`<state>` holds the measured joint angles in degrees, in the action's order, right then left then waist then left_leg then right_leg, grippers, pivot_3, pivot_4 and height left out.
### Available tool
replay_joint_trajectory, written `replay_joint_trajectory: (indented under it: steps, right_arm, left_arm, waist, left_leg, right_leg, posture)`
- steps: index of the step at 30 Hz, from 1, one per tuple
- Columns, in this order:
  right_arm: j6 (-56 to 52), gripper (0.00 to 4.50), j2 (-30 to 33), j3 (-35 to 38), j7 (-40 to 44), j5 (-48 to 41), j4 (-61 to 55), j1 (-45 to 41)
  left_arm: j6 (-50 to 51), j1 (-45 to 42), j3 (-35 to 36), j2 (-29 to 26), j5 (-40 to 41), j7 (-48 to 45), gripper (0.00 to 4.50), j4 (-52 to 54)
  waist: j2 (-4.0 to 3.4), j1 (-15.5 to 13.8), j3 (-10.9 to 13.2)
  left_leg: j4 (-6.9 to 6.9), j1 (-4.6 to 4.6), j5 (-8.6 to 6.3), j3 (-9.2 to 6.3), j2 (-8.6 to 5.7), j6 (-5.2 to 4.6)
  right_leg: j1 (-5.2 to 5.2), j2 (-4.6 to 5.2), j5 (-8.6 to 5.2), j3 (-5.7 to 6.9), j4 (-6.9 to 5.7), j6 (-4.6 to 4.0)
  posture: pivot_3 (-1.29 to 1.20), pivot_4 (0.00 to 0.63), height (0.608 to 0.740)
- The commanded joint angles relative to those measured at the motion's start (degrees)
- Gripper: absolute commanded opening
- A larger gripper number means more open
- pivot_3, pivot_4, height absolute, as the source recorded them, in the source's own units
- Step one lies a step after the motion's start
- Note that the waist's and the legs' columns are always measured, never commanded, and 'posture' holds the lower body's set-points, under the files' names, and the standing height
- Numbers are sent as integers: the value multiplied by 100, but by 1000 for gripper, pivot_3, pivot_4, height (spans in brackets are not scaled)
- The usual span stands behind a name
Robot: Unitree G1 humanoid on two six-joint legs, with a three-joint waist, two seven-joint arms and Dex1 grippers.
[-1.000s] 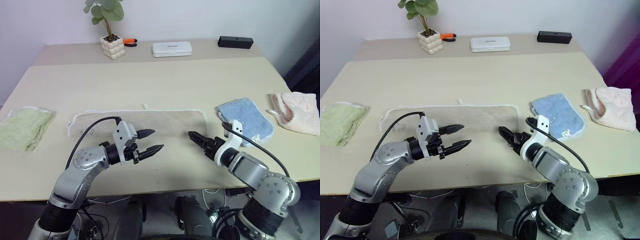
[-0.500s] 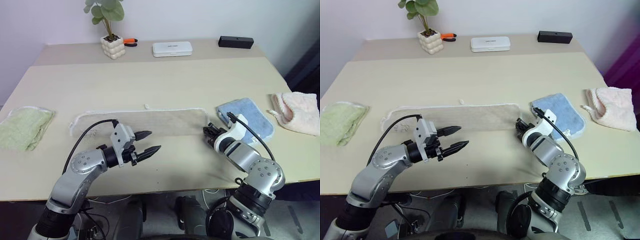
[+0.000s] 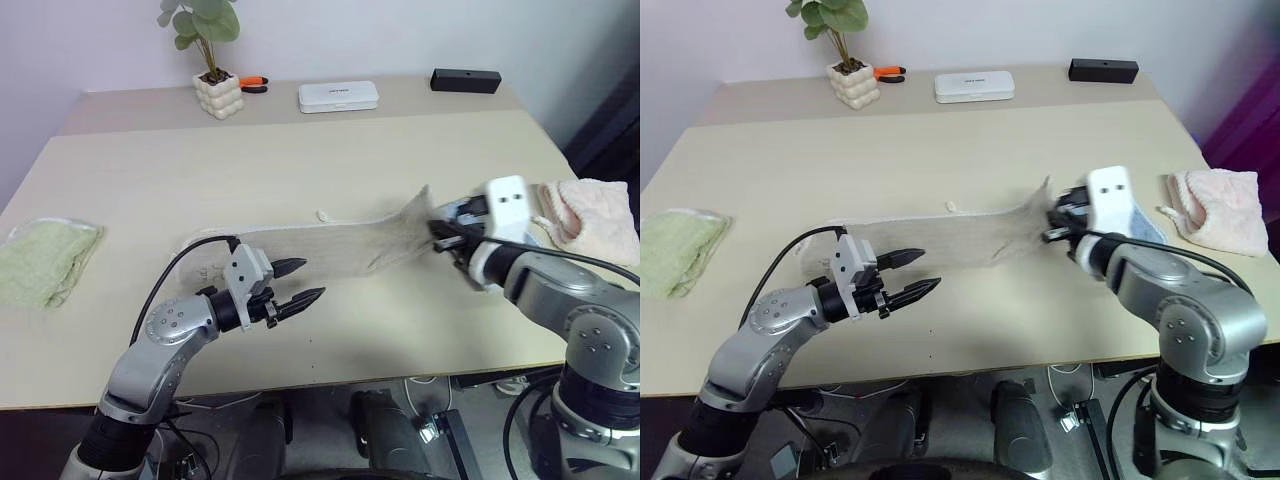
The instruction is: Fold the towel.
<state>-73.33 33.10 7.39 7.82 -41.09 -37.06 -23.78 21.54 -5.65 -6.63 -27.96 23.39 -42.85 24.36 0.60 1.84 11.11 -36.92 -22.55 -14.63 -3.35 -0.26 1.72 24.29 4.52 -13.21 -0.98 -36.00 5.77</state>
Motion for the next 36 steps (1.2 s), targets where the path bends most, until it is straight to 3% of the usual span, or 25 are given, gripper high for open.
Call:
replay_joint_trajectory:
  steps: [1,7,18,25,32,34,36]
  right_arm:
    - [634,43,47,-1217,511,439,-6,-310]
    - [1193,43,-464,-2477,721,1214,788,-718]
    - [1621,43,-799,-2921,1124,1935,1228,-784]
    - [2017,3376,-610,-2432,1727,1766,545,-591]
    - [1804,3376,-675,-930,1931,860,309,-310]
    - [1875,2865,-538,-828,1799,1122,687,-338]
    - [2277,2022,-208,-1198,1712,1843,1275,-371]
  left_arm:
    - [-83,-32,-43,58,-38,52,2937,136]
    - [-62,120,-22,84,-90,208,2937,267]
    - [-65,344,8,14,-111,367,2937,397]
    - [-32,323,183,-35,-52,392,2937,346]
    - [4,399,681,-134,33,490,2937,209]
    - [1,420,787,-162,29,487,2937,168]
    - [-18,422,862,-194,17,468,2937,102]
  waist:
    - [2,7,0]
    - [3,-12,1]
    - [3,-94,1]
    - [3,-103,1]
    - [6,-99,0]
    - [6,-101,0]
    - [7,-99,0]
  left_leg:
    - [-1,0,0,0,0,0]
    - [-4,-3,0,-2,-1,0]
    - [-5,-4,0,-2,-2,0]
    - [-5,-5,0,-2,-2,0]
    - [-6,-5,0,-3,-2,0]
    - [-4,-5,0,-3,-1,0]
    - [-5,-5,0,0,-2,1]
  right_leg:
    - [0,0,0,0,0,0]
    - [1,1,1,0,0,1]
    - [2,4,1,1,1,0]
    - [2,4,1,1,2,0]
    - [2,3,1,2,1,1]
    - [2,3,1,3,1,1]
    - [2,3,1,2,1,0]
  posture:
    - [0,150,738]
    - [0,150,738]
    - [0,150,738]
    - [0,150,738]
    - [0,150,738]
    - [0,150,738]
    - [0,150,738]
